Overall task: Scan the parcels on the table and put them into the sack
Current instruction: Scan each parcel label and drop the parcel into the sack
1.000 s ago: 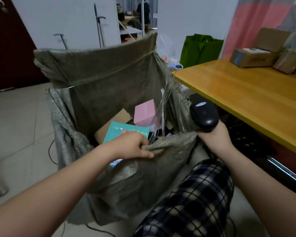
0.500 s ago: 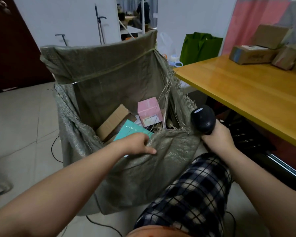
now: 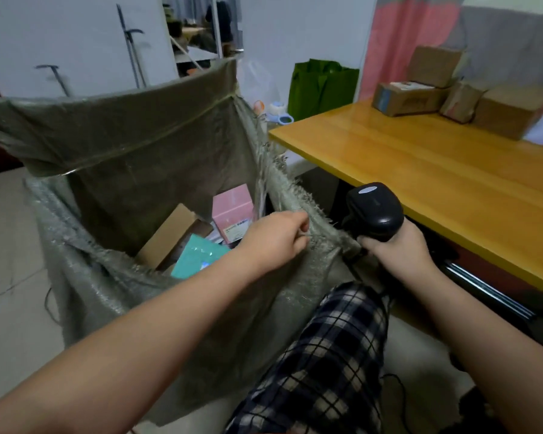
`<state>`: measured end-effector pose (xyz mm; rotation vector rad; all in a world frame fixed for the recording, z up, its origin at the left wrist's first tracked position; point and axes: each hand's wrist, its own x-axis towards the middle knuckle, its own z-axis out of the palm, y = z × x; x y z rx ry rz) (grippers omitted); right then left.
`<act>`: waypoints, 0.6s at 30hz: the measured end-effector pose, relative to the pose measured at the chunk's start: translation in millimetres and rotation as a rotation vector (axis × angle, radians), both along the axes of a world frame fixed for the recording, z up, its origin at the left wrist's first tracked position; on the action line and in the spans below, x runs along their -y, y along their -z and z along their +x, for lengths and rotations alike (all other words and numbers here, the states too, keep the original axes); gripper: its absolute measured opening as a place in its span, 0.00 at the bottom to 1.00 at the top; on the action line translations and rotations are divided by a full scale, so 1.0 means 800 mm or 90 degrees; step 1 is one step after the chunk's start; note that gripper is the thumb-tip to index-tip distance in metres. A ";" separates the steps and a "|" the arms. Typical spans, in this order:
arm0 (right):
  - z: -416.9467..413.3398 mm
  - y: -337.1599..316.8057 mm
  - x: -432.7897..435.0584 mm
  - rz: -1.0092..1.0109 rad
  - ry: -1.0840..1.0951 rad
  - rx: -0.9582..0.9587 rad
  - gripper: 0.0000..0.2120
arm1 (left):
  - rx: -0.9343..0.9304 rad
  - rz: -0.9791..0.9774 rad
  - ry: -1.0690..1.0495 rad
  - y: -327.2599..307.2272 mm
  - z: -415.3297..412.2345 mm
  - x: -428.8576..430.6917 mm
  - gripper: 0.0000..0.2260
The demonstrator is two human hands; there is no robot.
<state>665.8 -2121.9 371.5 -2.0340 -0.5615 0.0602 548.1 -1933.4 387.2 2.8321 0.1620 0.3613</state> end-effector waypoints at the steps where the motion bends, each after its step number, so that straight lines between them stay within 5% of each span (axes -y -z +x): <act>1: 0.005 -0.010 0.010 0.009 0.011 -0.001 0.14 | 0.017 0.009 0.013 -0.008 0.015 0.005 0.07; 7: 0.047 -0.075 0.105 0.086 0.169 -0.022 0.08 | 0.070 0.014 0.158 -0.063 0.135 0.077 0.07; 18: 0.100 -0.130 0.333 0.211 0.475 -0.071 0.12 | 0.064 -0.016 0.393 -0.099 0.327 0.310 0.09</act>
